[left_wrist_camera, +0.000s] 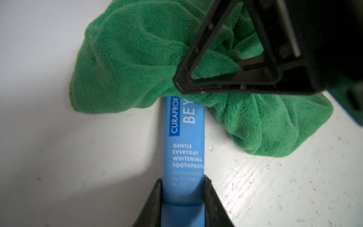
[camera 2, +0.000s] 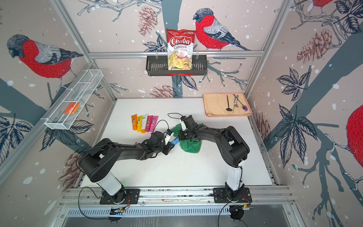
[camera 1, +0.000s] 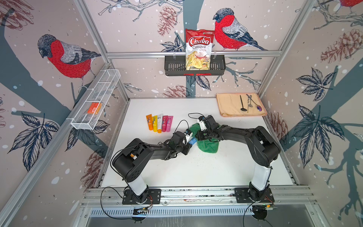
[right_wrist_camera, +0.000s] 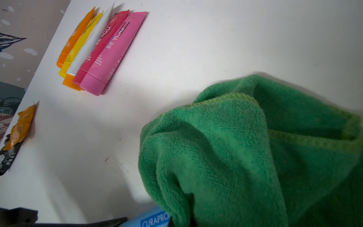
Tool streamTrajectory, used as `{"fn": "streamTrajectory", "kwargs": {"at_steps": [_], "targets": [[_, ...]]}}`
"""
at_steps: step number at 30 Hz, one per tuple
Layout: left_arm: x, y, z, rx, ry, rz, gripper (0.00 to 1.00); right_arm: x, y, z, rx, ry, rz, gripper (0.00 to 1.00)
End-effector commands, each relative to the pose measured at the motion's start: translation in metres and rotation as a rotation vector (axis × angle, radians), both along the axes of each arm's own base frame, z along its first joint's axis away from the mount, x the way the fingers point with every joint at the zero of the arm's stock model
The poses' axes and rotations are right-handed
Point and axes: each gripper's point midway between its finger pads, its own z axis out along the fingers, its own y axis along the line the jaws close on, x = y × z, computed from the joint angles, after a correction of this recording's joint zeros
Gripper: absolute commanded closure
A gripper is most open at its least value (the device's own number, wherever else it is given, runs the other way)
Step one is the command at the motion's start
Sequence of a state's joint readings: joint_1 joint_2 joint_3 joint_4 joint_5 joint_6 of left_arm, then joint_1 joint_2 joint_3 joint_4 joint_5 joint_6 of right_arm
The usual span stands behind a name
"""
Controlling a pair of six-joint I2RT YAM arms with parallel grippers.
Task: Wipe the surface of the toothpaste tube
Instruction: Wipe the dirt from the toothpaste tube.
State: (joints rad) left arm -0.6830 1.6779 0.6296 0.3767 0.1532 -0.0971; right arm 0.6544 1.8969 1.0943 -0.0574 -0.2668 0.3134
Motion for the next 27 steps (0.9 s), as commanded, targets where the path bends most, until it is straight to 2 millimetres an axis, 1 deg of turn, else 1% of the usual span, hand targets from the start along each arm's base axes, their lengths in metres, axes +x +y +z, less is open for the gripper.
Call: {"fn": "streamTrajectory", "kwargs": {"at_steps": [1,3,8,11,17,20,23,27], "targets": [[0.003,-0.004,0.006,-0.015,-0.028,-0.017,0.91,0.001,-0.039,-0.023,-0.204,0.001,-0.089,1.0],[0.003,-0.005,0.006,-0.017,-0.027,-0.019,0.91,-0.008,-0.027,-0.022,-0.173,0.015,-0.04,1.0],[0.003,-0.005,0.006,-0.016,-0.029,-0.02,0.91,-0.044,0.017,-0.019,-0.046,0.073,0.14,1.0],[0.003,-0.004,0.006,-0.017,-0.03,-0.02,0.91,-0.061,0.032,-0.01,0.046,0.095,0.198,1.0],[0.003,-0.005,0.005,-0.014,-0.027,-0.02,0.92,-0.083,0.044,0.019,0.19,0.109,0.283,1.0],[0.003,-0.005,0.006,-0.016,-0.029,-0.021,0.92,-0.091,0.05,0.029,0.236,0.115,0.322,1.0],[0.003,-0.005,0.007,-0.018,-0.029,-0.021,0.92,-0.088,0.048,0.025,0.22,0.111,0.306,1.0],[0.003,-0.005,0.007,-0.019,-0.03,-0.022,0.92,-0.069,0.033,0.005,0.108,0.103,0.22,1.0]]}}
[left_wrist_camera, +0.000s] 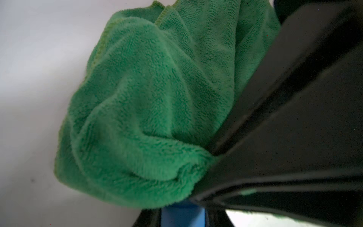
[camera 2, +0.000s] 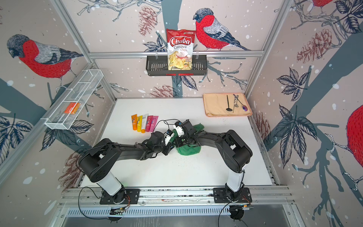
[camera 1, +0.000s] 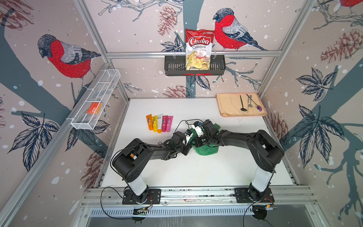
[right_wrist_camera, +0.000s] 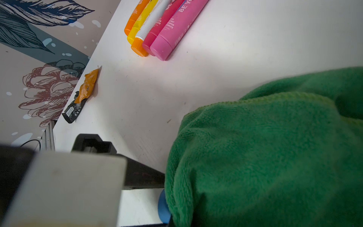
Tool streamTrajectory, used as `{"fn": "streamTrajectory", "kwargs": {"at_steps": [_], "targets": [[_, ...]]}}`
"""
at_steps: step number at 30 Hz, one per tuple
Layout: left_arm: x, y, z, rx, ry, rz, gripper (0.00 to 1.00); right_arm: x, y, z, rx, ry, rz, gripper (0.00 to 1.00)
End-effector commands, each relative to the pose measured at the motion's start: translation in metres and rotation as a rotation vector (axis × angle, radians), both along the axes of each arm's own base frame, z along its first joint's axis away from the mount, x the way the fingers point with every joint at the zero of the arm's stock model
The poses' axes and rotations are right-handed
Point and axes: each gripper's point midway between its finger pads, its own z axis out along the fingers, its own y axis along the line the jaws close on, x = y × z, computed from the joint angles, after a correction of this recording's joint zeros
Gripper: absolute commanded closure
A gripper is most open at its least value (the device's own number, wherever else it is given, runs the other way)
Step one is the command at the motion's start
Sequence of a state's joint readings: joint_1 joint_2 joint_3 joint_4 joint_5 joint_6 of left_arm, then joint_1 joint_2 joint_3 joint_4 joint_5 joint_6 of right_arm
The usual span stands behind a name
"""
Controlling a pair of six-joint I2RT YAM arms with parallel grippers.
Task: Wipe the surface of the toothpaste tube
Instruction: Wipe the dirt from the toothpaste tube.
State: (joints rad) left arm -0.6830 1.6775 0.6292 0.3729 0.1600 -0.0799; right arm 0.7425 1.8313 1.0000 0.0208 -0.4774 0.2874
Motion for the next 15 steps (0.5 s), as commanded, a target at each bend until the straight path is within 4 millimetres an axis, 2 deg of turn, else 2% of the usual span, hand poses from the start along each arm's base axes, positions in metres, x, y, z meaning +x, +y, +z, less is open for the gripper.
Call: {"fn": "streamTrajectory", "kwargs": {"at_steps": [1,4,8,12,15], "targets": [[0.005,-0.005,0.007,-0.025,-0.026,-0.005,0.92,0.003,-0.012,-0.018,-0.093,0.036,-0.033,1.0],[0.004,-0.005,0.006,-0.023,-0.024,-0.007,0.92,0.017,-0.025,-0.032,-0.191,0.02,-0.089,1.0],[0.004,-0.005,0.007,-0.025,-0.026,-0.008,0.92,0.035,-0.039,-0.04,-0.279,-0.009,-0.149,1.0],[0.004,-0.004,0.008,-0.026,-0.028,-0.006,0.92,0.056,-0.068,-0.054,-0.403,-0.03,-0.232,1.0],[0.004,-0.004,0.007,-0.025,-0.027,-0.007,0.92,0.068,-0.089,-0.057,-0.467,-0.043,-0.282,1.0]]}}
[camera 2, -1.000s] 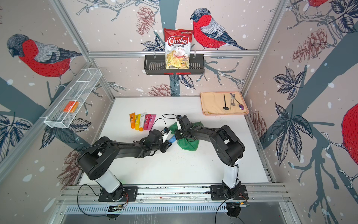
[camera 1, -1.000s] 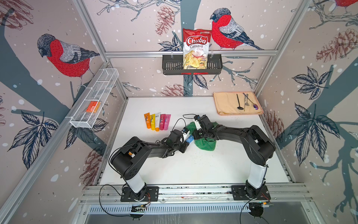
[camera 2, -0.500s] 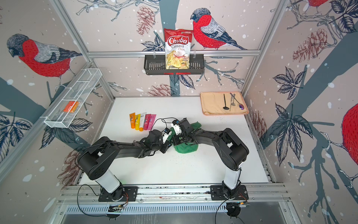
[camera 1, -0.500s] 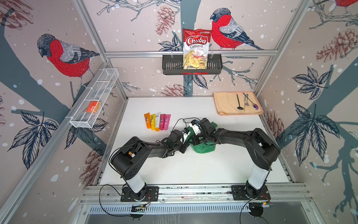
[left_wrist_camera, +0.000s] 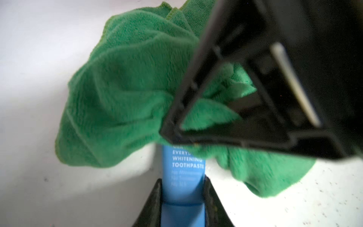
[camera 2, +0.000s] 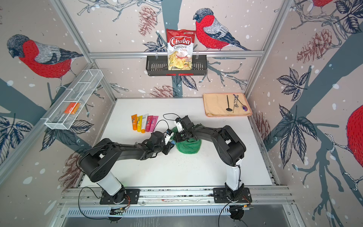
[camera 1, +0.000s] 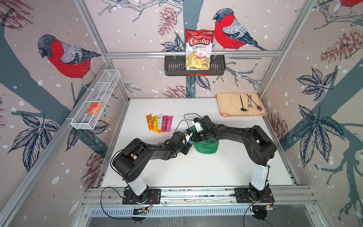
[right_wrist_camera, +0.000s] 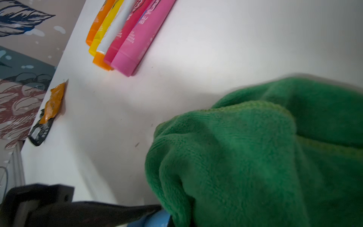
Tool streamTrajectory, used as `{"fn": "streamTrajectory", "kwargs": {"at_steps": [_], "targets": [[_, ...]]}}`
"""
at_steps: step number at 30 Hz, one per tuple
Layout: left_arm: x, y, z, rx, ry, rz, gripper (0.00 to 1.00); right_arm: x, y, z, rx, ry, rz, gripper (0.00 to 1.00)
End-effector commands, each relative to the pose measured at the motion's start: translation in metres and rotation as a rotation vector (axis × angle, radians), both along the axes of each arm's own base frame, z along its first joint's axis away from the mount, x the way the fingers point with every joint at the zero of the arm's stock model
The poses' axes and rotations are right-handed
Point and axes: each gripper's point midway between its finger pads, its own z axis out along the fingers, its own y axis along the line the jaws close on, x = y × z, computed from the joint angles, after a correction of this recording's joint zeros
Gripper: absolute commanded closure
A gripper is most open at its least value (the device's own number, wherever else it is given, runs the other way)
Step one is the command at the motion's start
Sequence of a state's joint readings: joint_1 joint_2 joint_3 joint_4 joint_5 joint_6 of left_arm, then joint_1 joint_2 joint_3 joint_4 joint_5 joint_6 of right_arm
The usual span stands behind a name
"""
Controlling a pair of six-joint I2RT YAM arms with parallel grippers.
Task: Wipe the surface of the toothpaste tube
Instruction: Wipe the dirt from the toothpaste tube.
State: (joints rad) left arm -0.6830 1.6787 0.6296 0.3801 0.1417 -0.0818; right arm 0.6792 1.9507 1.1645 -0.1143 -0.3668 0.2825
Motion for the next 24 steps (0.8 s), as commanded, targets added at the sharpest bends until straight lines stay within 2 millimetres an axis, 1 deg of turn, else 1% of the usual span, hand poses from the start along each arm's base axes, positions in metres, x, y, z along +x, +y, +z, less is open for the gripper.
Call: {"fn": "streamTrajectory", "kwargs": {"at_steps": [1,4,7,9,11,15,17,19,24], "targets": [[0.001,-0.006,0.007,-0.03,-0.017,-0.021,0.92,0.02,-0.076,-0.035,-0.344,-0.047,-0.166,1.0],[0.001,-0.006,0.006,-0.03,-0.016,-0.022,0.92,0.025,-0.073,-0.014,-0.286,-0.077,-0.174,1.0],[0.001,-0.006,0.006,-0.029,-0.015,-0.023,0.92,0.021,-0.054,0.011,-0.184,-0.098,-0.129,1.0],[0.001,-0.006,0.007,-0.032,-0.016,-0.023,0.92,0.013,-0.036,0.028,-0.1,-0.102,-0.079,1.0],[0.001,-0.006,0.006,-0.029,-0.015,-0.021,0.93,-0.001,-0.018,0.042,-0.02,-0.095,-0.015,1.0],[0.001,-0.006,0.006,-0.03,-0.015,-0.022,0.93,-0.025,0.005,0.06,0.098,-0.076,0.071,1.0],[0.001,-0.006,0.006,-0.029,-0.014,-0.022,0.93,-0.035,0.011,0.063,0.138,-0.061,0.103,1.0],[0.001,-0.006,0.006,-0.029,-0.016,-0.021,0.93,-0.04,0.013,0.058,0.146,-0.046,0.115,1.0],[0.0,-0.006,0.006,-0.03,-0.014,-0.023,0.93,-0.045,0.015,0.03,0.123,0.011,0.122,1.0]]}}
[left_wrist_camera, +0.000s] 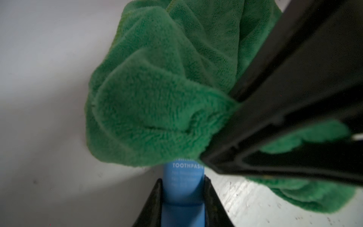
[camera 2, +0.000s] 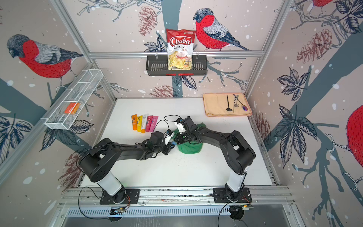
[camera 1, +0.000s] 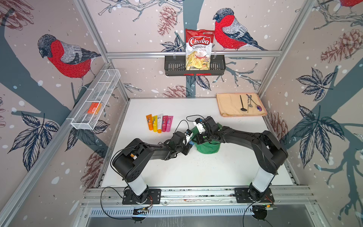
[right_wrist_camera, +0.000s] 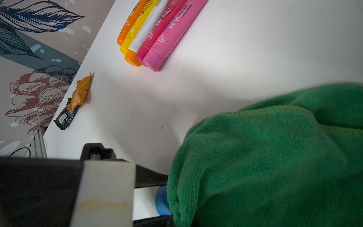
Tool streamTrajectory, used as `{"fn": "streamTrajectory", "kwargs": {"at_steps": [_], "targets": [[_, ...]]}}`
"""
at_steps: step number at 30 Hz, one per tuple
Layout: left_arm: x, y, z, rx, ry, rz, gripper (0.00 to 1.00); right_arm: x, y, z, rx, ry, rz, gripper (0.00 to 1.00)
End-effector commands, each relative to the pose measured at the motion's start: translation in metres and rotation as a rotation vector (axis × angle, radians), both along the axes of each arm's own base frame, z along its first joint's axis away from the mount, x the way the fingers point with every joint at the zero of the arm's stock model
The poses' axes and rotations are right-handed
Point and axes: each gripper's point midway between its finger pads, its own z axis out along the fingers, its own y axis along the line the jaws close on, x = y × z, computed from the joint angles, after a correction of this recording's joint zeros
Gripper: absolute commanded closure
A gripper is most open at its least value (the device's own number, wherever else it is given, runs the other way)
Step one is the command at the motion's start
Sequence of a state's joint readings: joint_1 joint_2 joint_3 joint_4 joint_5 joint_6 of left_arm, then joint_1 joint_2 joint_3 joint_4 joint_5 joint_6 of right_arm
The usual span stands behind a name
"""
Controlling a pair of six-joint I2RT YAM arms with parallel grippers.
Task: Wipe the surface of the toothpaste tube
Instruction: Wipe the dirt from the toothpaste tube.
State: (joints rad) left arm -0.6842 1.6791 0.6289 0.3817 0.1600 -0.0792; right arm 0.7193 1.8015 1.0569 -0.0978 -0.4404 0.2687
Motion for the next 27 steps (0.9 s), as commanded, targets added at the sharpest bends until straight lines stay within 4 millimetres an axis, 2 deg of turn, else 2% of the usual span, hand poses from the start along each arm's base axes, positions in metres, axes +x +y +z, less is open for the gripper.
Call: {"fn": "streamTrajectory", "kwargs": {"at_steps": [1,7,12,17,22,27], "targets": [[0.003,-0.004,0.006,-0.022,-0.021,-0.006,0.93,-0.006,0.011,-0.009,0.03,0.035,0.035,1.0],[0.003,-0.004,0.007,-0.024,-0.025,-0.01,0.93,0.011,0.009,-0.04,-0.082,0.045,-0.005,1.0],[0.002,-0.005,0.007,-0.026,-0.029,-0.016,0.93,0.029,0.005,-0.056,-0.182,0.036,-0.037,1.0],[0.001,-0.008,0.008,-0.024,-0.036,-0.03,0.94,0.047,-0.008,-0.059,-0.238,0.023,-0.076,1.0],[-0.001,-0.009,0.012,-0.008,-0.071,-0.034,0.92,0.069,-0.035,-0.057,-0.302,0.005,-0.139,1.0],[-0.003,-0.016,0.013,0.062,-0.136,-0.044,0.92,0.081,-0.058,-0.051,-0.322,-0.004,-0.19,1.0]]}}
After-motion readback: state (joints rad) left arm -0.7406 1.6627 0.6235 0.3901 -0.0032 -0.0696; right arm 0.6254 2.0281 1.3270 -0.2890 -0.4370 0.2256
